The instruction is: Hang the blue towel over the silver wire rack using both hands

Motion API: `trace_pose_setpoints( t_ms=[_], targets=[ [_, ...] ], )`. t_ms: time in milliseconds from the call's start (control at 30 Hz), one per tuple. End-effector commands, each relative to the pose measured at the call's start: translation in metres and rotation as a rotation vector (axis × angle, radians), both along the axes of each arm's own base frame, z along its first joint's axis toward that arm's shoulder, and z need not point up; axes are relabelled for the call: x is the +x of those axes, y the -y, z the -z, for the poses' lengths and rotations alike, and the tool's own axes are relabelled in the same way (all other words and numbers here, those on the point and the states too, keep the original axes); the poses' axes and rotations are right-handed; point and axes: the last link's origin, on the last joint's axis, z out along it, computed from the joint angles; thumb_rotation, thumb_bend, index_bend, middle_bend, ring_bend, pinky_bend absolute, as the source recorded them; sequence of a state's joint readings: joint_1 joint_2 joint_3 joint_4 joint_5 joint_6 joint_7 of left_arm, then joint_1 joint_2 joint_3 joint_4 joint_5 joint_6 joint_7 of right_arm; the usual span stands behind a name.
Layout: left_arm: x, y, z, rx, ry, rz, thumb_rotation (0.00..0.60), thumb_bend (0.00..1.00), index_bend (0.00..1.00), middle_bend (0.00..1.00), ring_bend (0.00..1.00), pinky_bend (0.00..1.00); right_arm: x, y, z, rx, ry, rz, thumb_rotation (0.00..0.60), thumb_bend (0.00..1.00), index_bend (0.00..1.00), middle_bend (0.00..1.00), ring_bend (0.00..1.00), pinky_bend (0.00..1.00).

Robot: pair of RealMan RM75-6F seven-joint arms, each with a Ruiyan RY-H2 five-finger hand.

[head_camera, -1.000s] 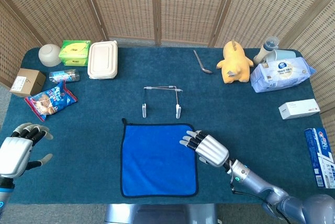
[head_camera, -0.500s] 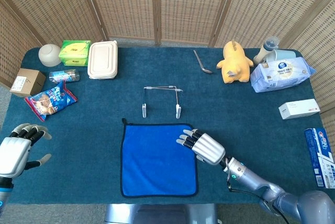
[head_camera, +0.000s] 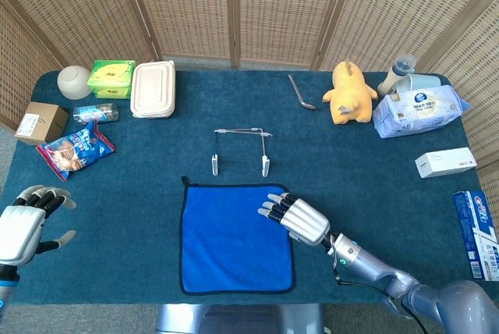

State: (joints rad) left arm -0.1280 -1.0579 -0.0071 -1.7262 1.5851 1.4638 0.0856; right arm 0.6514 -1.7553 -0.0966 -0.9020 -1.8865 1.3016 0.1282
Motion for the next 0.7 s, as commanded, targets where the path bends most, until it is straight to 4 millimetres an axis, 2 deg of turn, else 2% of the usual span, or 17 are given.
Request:
trace_pose_setpoints(
  t_ms=[33,267,700],
  targets=[
    [-0.001,0.000,0.000,-0.002,0.001,-0.002,0.600,0.25,0.42,0.35,0.29,0.22,0.004,0.001,0.001,-0.001,0.006,-0.005,0.600,0.07,0.19,0.24,0.17,0.31],
    [-0.005,0.000,0.002,-0.010,0.007,-0.018,0.600,0.24,0.41,0.34,0.29,0.21,0.023,0.004,0.009,0.011,0.020,-0.026,0.600,0.07,0.19,0.24,0.17,0.30],
    [-0.012,0.003,-0.003,0.004,0.014,-0.027,0.600,0.25,0.40,0.34,0.28,0.21,0.024,0.001,0.018,0.030,-0.005,-0.036,0.600,0.07,0.19,0.24,0.17,0.28]
  ],
)
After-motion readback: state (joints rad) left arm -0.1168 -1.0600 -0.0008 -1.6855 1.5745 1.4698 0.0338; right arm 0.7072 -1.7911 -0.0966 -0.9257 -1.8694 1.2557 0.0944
